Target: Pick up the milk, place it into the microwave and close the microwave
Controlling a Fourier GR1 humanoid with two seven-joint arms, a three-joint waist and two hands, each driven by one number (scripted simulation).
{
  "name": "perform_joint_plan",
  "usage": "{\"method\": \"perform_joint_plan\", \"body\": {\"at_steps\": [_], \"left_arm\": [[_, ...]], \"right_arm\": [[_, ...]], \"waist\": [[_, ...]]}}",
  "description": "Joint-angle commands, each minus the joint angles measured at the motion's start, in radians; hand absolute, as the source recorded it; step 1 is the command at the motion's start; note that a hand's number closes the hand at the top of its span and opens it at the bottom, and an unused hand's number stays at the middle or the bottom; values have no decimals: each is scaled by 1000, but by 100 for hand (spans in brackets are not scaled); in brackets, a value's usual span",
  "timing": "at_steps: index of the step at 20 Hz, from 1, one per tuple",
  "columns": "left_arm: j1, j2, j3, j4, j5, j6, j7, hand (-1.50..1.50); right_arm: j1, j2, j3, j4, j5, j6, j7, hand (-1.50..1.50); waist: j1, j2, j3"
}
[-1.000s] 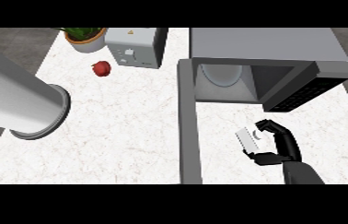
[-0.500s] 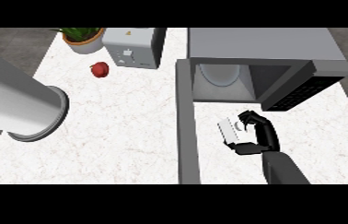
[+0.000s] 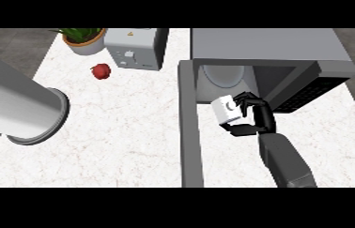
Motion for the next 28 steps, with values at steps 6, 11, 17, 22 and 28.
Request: {"method": "perform_joint_plan", "body": {"at_steps": [6,11,17,22,28], "left_arm": [[13,-41,30,-71,-3,-16,27,-150],[-98,18,15,72,-41,-51,29,-150],[-119,5,-9,3,-38,-7,43,-150],[-156,37,-9,67,-25,-23,38,-150],[-163,24,-30,52,-36,-32,40,-150]], "right_arm": [[-179,-95,-20,53,-5,-12,122,150],[-244,-80,-21,117,12,-88,145,150],[-342,-164,-24,149,20,-34,223,150],[-375,-188,20,161,89,-248,269,150],[-394,-239,-7,173,76,-301,286,150]], "waist": [[16,4,0],[25,16,1],[50,26,2],[74,40,2],[116,62,4]]}}
